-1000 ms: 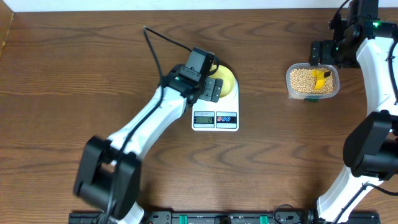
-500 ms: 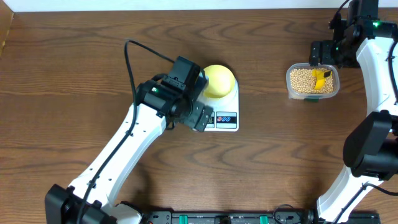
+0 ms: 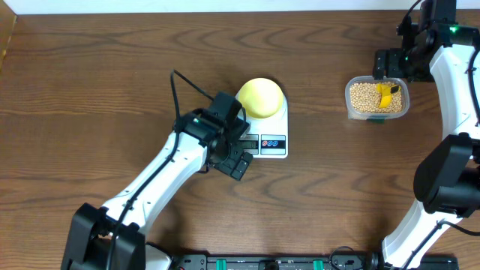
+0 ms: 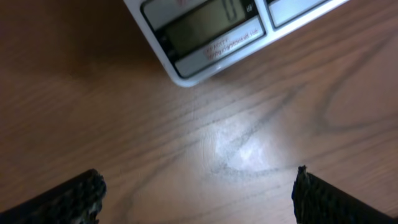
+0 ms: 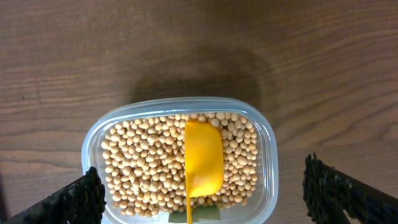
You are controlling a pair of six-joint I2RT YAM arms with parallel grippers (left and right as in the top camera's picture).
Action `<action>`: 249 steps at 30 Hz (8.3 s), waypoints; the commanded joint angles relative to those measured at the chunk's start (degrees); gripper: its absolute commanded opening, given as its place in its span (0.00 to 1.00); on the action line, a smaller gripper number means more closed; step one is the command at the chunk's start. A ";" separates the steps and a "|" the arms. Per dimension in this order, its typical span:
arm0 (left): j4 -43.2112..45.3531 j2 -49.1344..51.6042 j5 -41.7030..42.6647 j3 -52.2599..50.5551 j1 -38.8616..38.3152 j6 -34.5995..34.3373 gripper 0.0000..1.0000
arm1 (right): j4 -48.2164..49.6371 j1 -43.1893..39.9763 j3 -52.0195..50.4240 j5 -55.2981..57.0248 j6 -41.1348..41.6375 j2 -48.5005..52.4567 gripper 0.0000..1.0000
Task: Scoop item into bowl and weigh 50g on scale
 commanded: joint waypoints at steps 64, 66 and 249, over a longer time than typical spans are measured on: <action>27.47 -14.71 -16.92 -6.16 21.97 13.00 0.98 | -0.02 -0.22 0.79 0.09 -0.13 0.50 0.99; 30.16 -14.16 -16.96 -6.16 24.35 13.05 0.98 | -0.02 -0.22 0.79 0.09 -0.11 0.50 0.99; 12.13 3.63 0.37 -2.27 -5.99 -1.88 0.98 | -2.16 0.52 -2.86 0.28 1.79 -2.93 0.69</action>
